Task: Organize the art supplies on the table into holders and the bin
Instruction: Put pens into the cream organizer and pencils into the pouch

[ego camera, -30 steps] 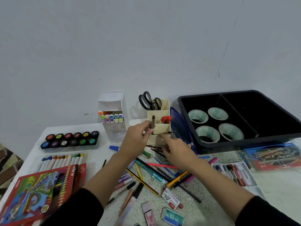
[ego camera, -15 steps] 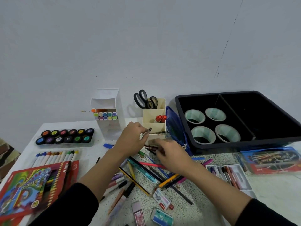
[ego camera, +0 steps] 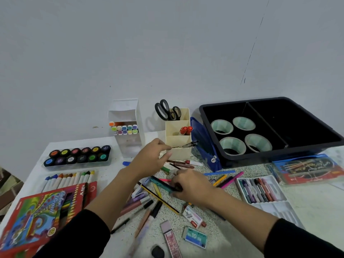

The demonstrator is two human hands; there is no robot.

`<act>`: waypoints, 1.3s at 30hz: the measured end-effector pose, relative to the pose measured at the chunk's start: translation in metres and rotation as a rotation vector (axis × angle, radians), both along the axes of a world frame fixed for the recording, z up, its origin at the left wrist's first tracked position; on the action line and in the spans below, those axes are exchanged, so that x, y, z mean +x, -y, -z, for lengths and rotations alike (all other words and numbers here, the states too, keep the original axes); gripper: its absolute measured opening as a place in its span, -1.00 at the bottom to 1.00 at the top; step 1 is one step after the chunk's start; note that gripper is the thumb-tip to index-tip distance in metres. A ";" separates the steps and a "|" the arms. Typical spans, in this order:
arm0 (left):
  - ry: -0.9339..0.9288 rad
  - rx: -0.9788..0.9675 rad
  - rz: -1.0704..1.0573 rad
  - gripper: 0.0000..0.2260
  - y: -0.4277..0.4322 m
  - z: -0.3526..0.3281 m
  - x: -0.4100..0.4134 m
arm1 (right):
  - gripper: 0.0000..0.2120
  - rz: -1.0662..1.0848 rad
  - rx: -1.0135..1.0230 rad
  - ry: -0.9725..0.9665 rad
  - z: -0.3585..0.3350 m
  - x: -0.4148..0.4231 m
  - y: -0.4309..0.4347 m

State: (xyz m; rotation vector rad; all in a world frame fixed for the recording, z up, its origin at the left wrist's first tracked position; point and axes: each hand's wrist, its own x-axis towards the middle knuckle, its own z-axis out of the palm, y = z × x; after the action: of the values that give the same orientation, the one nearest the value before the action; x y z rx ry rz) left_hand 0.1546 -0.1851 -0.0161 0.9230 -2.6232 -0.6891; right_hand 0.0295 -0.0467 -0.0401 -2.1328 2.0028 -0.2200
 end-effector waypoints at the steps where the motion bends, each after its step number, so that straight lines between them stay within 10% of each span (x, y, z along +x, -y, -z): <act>1: -0.016 0.016 0.006 -0.67 0.000 -0.001 0.005 | -0.73 0.013 0.005 -0.001 0.000 0.003 0.000; 20: -0.204 0.185 0.055 -0.79 -0.012 0.021 0.067 | -0.83 0.255 -0.002 -0.032 0.004 0.025 -0.017; 28: -0.478 0.220 -0.049 -0.88 -0.026 0.004 0.053 | -0.90 0.507 -0.216 0.244 -0.031 -0.011 -0.042; 39: -0.215 0.261 0.170 -0.76 -0.078 0.001 -0.045 | -0.81 0.418 -0.325 0.893 -0.059 -0.087 -0.068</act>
State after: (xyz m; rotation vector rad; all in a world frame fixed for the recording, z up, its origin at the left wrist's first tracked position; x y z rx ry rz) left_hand 0.1091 -0.1068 -0.0172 0.6507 -2.4769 -1.1292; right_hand -0.0575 0.0214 0.0186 -1.2962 1.8438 -1.3577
